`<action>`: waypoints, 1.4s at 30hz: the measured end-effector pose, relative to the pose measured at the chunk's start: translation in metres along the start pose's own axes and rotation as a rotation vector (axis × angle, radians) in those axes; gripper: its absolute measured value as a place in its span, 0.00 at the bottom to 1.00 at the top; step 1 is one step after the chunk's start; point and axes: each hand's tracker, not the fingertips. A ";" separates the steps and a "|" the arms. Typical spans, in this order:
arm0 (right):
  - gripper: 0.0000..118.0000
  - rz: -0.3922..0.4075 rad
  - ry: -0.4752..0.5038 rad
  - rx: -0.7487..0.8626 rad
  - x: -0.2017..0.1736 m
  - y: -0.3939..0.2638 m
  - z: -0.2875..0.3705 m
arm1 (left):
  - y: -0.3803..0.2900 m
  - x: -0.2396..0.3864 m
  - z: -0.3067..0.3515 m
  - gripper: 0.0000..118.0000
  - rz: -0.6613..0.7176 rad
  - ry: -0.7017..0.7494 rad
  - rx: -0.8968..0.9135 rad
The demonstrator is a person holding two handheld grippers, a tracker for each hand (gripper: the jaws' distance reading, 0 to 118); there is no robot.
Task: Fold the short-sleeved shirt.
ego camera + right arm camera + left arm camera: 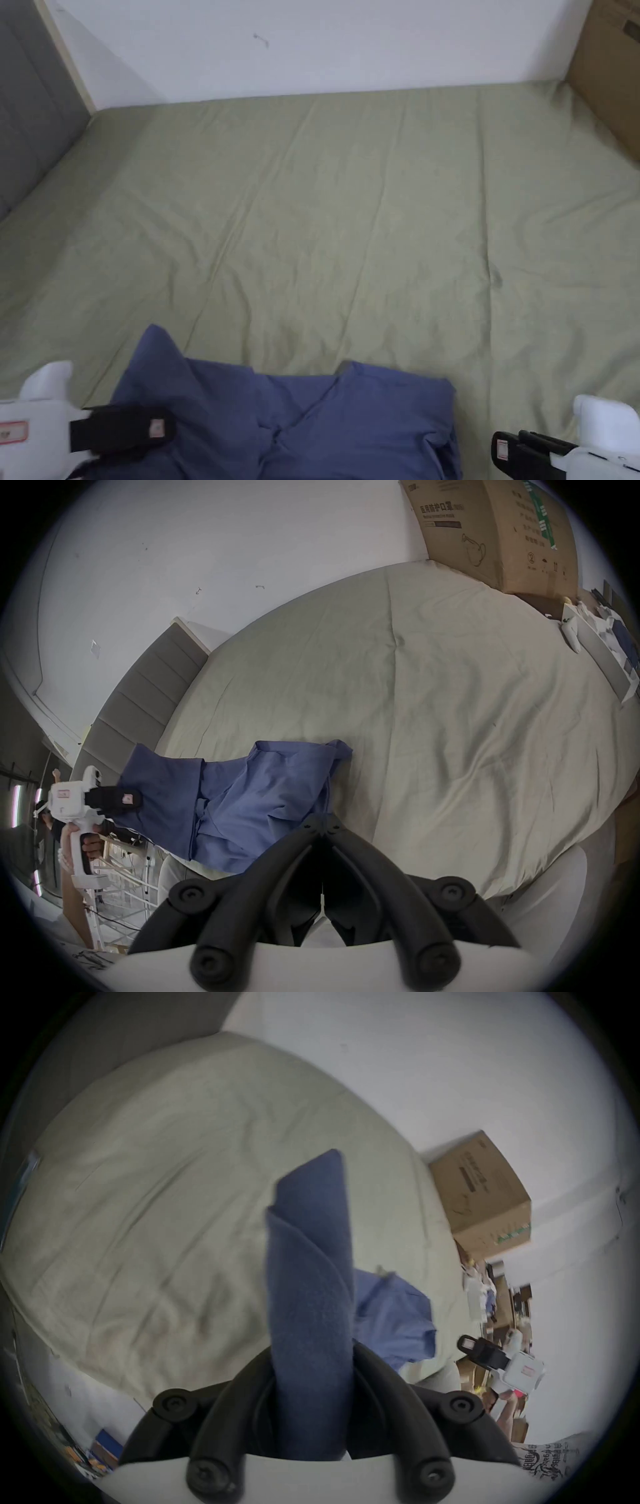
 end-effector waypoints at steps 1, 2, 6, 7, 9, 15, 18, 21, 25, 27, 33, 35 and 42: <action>0.00 -0.004 -0.005 0.007 -0.001 0.000 0.003 | 0.000 0.022 -0.004 0.10 -0.058 -0.003 -0.009; 0.00 -0.010 -0.011 0.016 0.001 -0.001 0.006 | 0.000 0.043 -0.011 0.10 -0.114 0.008 -0.018; 0.00 -0.060 -0.019 0.043 0.023 -0.001 0.016 | -0.003 0.112 -0.057 0.10 -0.281 0.059 -0.090; 0.00 -0.072 -0.024 0.050 0.028 -0.001 0.019 | -0.005 0.122 -0.070 0.10 -0.303 0.040 -0.110; 0.00 -0.096 -0.032 0.063 0.036 -0.003 0.027 | -0.010 0.139 -0.105 0.10 -0.357 0.015 -0.204; 0.00 -0.094 -0.103 0.081 0.051 -0.009 0.041 | -0.035 0.169 -0.183 0.10 -0.378 0.033 -0.368; 0.00 -0.089 -0.105 0.071 0.050 -0.011 0.040 | -0.037 0.170 -0.196 0.15 -0.387 0.026 -0.391; 0.00 -0.082 -0.102 0.056 0.048 -0.012 0.036 | -0.033 0.163 -0.188 0.66 -0.341 -0.057 -0.365; 0.00 -0.070 -0.094 0.043 0.042 -0.014 0.031 | -0.017 0.148 -0.154 0.82 -0.200 -0.094 -0.252; 0.00 -0.059 -0.088 0.033 0.038 -0.015 0.028 | -0.010 0.131 -0.134 0.82 -0.117 -0.129 -0.194; 0.00 -0.023 -0.085 0.012 0.031 -0.015 0.023 | -0.006 0.110 -0.108 0.00 -0.120 -0.079 -0.097; 0.00 -0.023 -0.083 0.012 0.030 -0.015 0.023 | -0.010 0.103 -0.119 0.00 -0.101 -0.039 -0.101; 0.00 -0.030 -0.089 0.023 0.032 -0.012 0.026 | -0.029 0.115 -0.177 0.00 -0.143 -0.164 -0.269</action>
